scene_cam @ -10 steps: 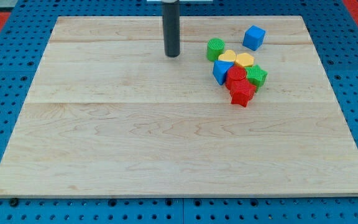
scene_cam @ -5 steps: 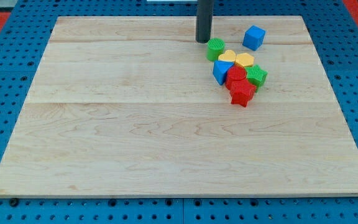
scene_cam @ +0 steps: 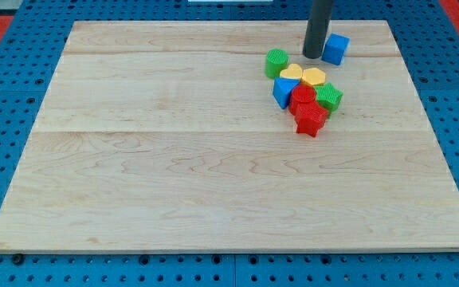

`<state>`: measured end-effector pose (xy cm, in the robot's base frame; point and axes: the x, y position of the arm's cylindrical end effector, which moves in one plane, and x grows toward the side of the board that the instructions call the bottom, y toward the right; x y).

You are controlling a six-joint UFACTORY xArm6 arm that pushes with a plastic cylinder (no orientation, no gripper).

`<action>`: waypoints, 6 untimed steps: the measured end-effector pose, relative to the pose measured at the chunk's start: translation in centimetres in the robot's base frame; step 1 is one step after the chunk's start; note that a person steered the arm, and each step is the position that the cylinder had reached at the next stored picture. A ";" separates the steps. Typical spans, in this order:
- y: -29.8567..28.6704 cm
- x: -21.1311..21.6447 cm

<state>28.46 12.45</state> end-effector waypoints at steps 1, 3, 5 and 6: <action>-4.0 1.1; -7.9 1.4; -8.3 1.4; -8.3 1.4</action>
<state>29.88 4.14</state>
